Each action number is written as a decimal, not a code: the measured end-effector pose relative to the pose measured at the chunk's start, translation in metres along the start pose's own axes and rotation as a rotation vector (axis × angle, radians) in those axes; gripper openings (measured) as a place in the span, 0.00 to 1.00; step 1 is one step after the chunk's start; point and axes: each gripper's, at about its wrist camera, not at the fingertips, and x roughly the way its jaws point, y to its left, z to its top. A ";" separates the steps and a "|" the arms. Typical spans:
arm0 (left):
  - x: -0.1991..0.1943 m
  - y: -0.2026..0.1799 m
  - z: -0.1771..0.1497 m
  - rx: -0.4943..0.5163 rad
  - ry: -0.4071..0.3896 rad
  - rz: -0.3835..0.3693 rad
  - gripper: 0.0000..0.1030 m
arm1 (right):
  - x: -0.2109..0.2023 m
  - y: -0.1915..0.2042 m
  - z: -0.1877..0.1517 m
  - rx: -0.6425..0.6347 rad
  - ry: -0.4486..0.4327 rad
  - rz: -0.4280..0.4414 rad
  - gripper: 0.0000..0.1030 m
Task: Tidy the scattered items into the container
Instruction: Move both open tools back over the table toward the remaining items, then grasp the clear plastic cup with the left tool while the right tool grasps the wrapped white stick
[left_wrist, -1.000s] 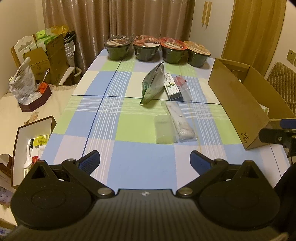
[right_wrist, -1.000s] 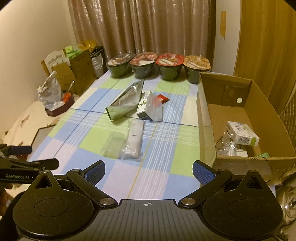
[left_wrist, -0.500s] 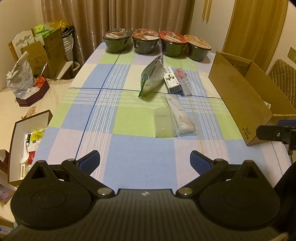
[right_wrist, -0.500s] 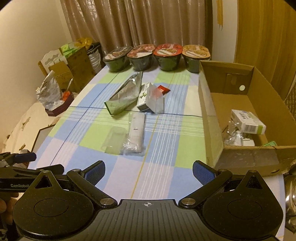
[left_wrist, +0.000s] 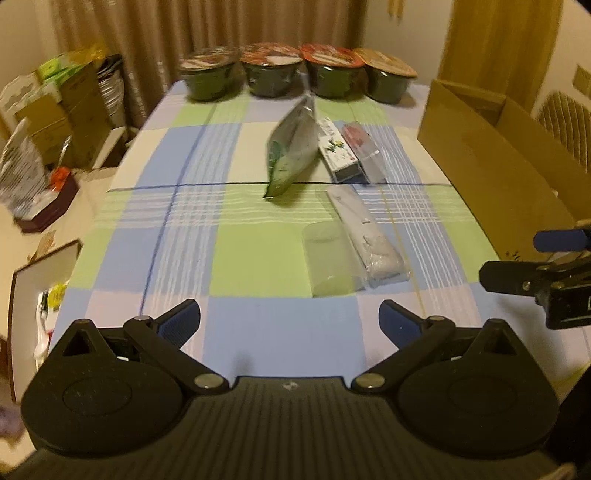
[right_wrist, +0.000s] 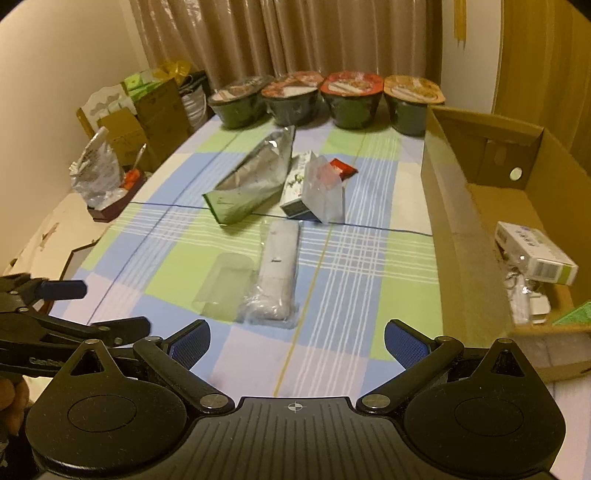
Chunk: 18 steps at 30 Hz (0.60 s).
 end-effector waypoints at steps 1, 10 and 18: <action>0.008 -0.002 0.005 0.014 0.011 -0.010 0.96 | 0.006 -0.002 0.002 -0.003 0.005 -0.001 1.00; 0.079 -0.011 0.034 0.029 0.081 -0.081 0.74 | 0.052 -0.022 0.009 -0.009 0.043 -0.022 1.00; 0.116 -0.014 0.033 0.039 0.134 -0.113 0.68 | 0.066 -0.032 0.013 0.023 0.072 -0.032 1.00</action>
